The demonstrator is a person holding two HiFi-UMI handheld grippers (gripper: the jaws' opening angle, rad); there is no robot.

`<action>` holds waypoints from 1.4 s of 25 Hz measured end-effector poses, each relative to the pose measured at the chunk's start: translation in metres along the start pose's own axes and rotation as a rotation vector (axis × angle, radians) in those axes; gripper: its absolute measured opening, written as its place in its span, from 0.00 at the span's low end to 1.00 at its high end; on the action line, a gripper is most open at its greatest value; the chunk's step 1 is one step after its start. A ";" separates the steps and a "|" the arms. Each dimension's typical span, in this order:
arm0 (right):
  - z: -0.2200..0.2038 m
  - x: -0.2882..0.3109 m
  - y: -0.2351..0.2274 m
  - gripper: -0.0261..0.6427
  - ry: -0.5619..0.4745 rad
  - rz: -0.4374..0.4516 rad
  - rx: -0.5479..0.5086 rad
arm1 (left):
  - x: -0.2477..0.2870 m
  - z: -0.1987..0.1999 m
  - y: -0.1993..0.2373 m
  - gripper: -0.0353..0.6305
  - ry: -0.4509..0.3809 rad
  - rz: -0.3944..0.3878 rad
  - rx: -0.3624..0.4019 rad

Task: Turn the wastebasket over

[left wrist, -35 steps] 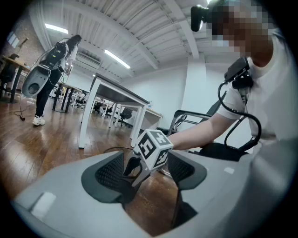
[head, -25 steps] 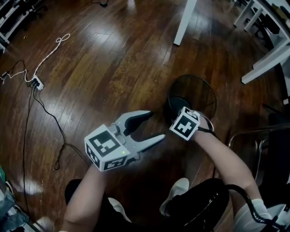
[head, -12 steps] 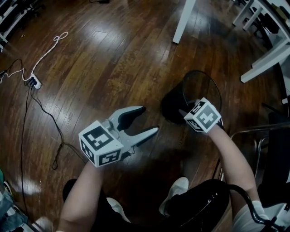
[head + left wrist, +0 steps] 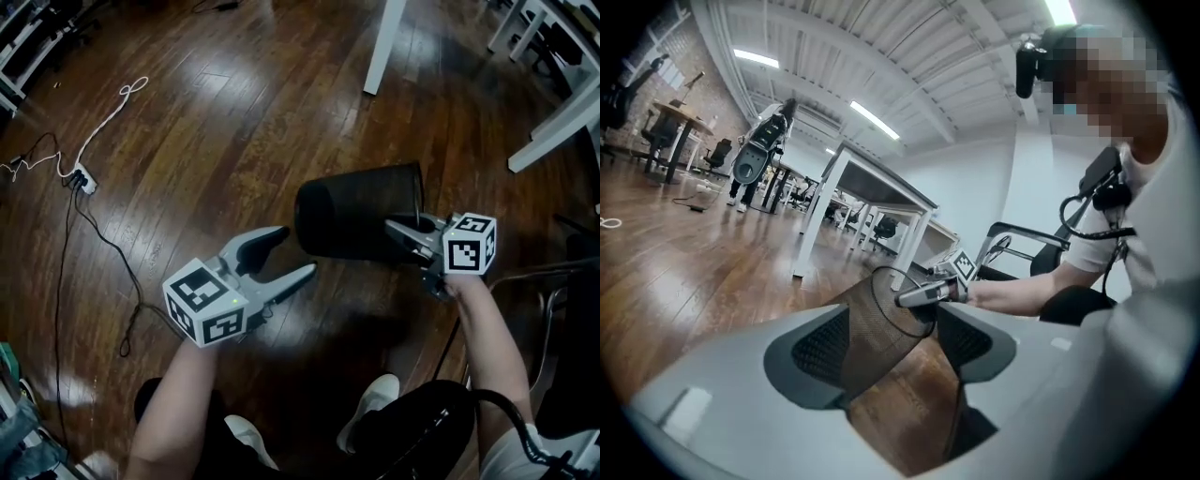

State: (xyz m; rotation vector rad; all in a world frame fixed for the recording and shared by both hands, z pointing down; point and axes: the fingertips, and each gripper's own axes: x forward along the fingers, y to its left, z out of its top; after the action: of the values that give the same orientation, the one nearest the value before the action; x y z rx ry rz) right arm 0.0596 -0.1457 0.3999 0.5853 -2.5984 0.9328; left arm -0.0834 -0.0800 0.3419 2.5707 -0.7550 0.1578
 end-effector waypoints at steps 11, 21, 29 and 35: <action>-0.051 0.000 -0.018 0.07 -0.216 0.221 0.214 | 0.001 -0.038 0.024 0.50 0.071 0.083 -0.047; -0.080 -0.009 -0.029 0.08 -0.303 0.339 0.279 | 0.027 -0.083 0.069 0.50 0.064 0.139 -0.231; -0.079 -0.007 -0.023 0.09 -0.289 0.360 0.258 | 0.049 -0.110 0.094 0.50 0.068 0.154 -0.346; -0.085 -0.007 -0.028 0.21 -0.239 0.257 0.204 | 0.053 -0.134 0.099 0.50 0.099 0.172 -0.383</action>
State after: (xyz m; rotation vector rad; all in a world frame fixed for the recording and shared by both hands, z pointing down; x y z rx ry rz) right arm 0.0919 -0.1075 0.4746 0.4423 -2.8612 1.2935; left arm -0.0894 -0.1185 0.5126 2.1222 -0.8753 0.1737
